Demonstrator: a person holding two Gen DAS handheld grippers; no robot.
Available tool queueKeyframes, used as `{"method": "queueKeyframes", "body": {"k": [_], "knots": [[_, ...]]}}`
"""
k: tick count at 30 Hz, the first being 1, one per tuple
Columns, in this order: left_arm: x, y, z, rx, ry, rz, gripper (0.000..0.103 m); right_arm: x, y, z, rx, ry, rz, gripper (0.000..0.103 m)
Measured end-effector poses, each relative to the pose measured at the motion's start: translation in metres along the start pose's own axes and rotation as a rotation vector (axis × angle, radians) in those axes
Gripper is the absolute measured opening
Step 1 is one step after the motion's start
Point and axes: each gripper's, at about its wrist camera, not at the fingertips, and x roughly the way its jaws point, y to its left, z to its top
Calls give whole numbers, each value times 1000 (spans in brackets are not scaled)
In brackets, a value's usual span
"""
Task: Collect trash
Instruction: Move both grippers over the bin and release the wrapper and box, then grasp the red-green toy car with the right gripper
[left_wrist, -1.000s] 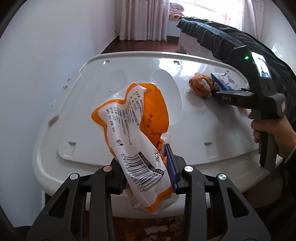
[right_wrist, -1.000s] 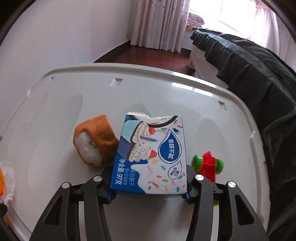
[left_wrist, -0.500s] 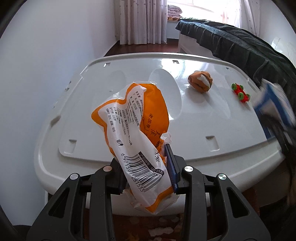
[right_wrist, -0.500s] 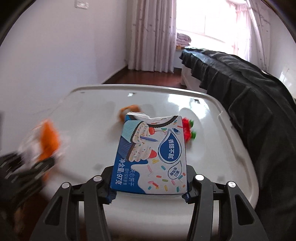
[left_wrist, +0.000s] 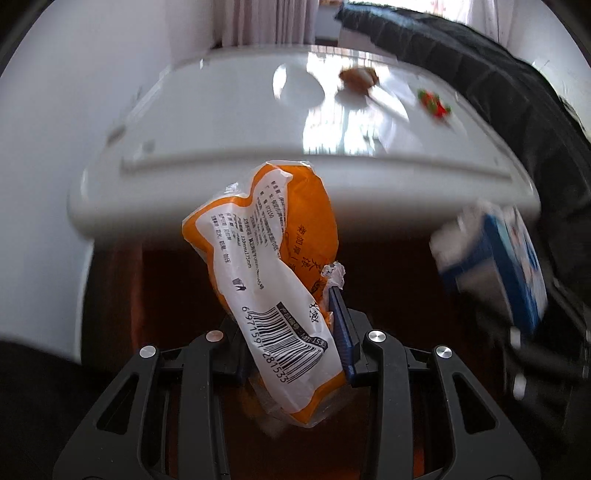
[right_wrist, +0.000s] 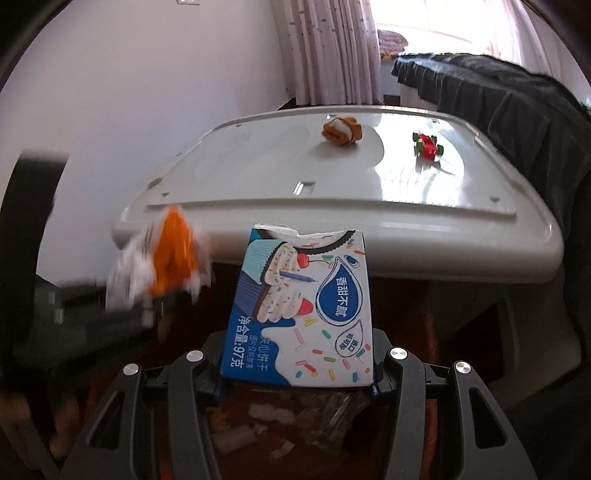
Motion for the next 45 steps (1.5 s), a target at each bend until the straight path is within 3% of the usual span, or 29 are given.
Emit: {"method": "queueKeyframes", "body": {"k": [7, 19, 21, 22, 23, 24, 25, 40, 45], "knots": [[4, 8, -40, 9, 131, 32, 35, -9, 9, -20, 7, 49, 26, 52], [52, 7, -50, 44, 255, 111, 35, 22, -4, -31, 69, 185, -39, 52], [54, 8, -53, 44, 263, 114, 38, 26, -2, -33, 63, 207, -38, 53], [56, 8, -53, 43, 270, 127, 48, 28, -1, -35, 61, 219, -37, 53], [59, 8, -53, 41, 279, 136, 64, 30, -2, -35, 63, 226, -40, 54], [61, 9, -53, 36, 293, 157, 72, 31, -3, -34, 70, 230, -49, 62], [63, 8, -54, 33, 295, 163, 77, 30, -5, -34, 83, 224, -59, 65], [59, 13, -51, 13, 279, 148, 77, 18, -18, -29, 154, 175, -70, 67], [56, 14, -49, 16, 274, 139, 77, 6, -26, -14, 205, 139, -8, 67]]}}
